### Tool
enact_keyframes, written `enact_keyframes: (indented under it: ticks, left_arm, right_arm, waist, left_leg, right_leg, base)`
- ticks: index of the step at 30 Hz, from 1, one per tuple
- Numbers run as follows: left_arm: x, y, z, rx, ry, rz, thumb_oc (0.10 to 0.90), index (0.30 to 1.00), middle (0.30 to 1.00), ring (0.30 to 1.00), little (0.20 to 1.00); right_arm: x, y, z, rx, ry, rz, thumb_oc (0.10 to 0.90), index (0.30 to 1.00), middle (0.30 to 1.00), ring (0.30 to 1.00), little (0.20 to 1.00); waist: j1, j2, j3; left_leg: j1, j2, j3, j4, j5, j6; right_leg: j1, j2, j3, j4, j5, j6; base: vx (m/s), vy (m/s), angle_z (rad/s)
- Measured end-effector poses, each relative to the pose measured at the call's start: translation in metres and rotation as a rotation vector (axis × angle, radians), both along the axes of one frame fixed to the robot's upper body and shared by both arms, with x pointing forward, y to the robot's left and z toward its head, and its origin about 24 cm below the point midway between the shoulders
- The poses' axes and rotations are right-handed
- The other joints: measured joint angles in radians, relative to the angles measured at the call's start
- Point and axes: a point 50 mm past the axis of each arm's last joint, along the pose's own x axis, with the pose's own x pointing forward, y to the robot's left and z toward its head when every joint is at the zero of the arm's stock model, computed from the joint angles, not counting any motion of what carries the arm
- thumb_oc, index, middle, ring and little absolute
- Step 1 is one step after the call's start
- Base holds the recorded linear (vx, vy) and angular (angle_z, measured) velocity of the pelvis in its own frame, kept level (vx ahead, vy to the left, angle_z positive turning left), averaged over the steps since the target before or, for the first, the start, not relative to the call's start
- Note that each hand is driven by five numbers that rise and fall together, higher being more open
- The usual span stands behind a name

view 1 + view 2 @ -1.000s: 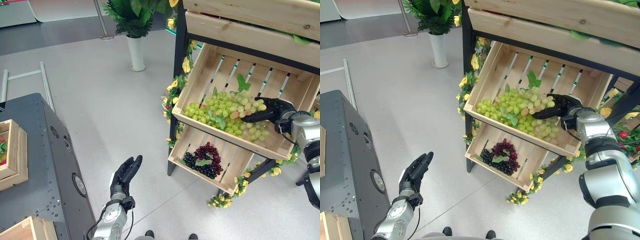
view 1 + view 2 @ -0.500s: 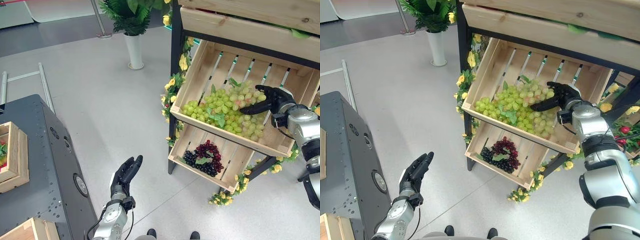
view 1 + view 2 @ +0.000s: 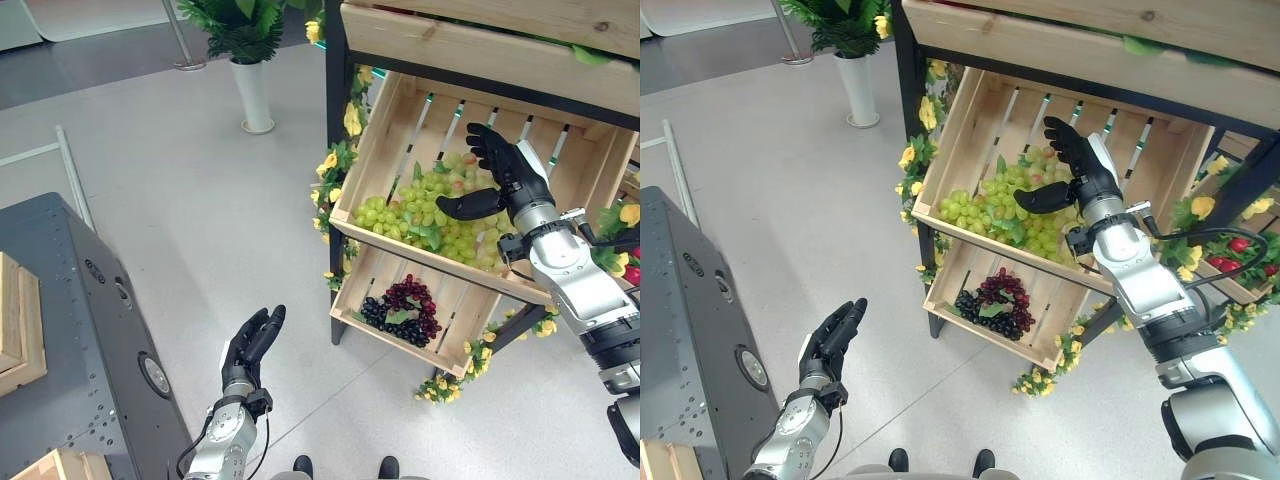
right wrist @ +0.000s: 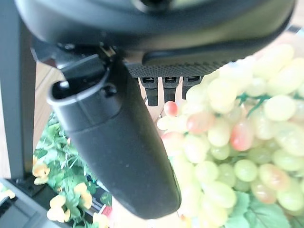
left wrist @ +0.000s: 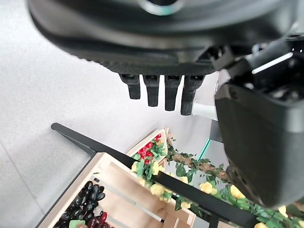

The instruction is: Pick up the fruits from the basket on one side to the basket on the other side

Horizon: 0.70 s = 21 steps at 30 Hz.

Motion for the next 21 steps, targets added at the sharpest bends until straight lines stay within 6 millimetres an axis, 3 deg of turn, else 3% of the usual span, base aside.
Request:
enact_keyframes:
  ticks: [10,16,21]
  left_arm:
    - [0.0,-0.002,0.001,0.0,-0.006,-0.002,0.8,0.9,0.9,0.9,0.9]
    - [-0.001,-0.003,0.0,0.0,0.001,0.017,0.8,0.9,0.9,0.9,0.9]
    - [-0.001,-0.004,0.0,0.001,0.007,0.034,0.8,0.9,0.9,0.9,0.9]
  right_arm:
    - [-0.021,0.02,-0.008,0.03,-0.027,0.09,0.8,0.9,0.9,0.9,0.9]
    - [-0.042,0.039,0.0,-0.132,-0.189,0.111,0.8,0.9,0.9,0.9,0.9]
    - [-0.053,0.046,0.009,-0.209,-0.315,0.091,0.8,0.9,0.9,0.9,0.9]
  waist:
    - [-0.03,0.0,0.0]
    - [-0.029,0.0,0.0]
    - [-0.054,0.0,0.0]
  left_leg:
    - [-0.001,0.001,0.012,0.0,-0.003,0.0]
    - [-0.002,0.0,0.028,0.0,-0.006,0.001]
    - [-0.004,-0.003,0.032,0.0,-0.007,0.003]
  right_leg:
    - [-0.007,0.002,0.013,0.0,0.0,0.0]
    - [-0.016,0.001,0.029,0.0,0.003,0.003]
    - [-0.02,0.0,0.033,0.0,0.004,0.005]
  base:
    - [0.0,0.003,-0.03]
    - [0.01,0.007,-0.08]
    - [0.0,0.003,-0.02]
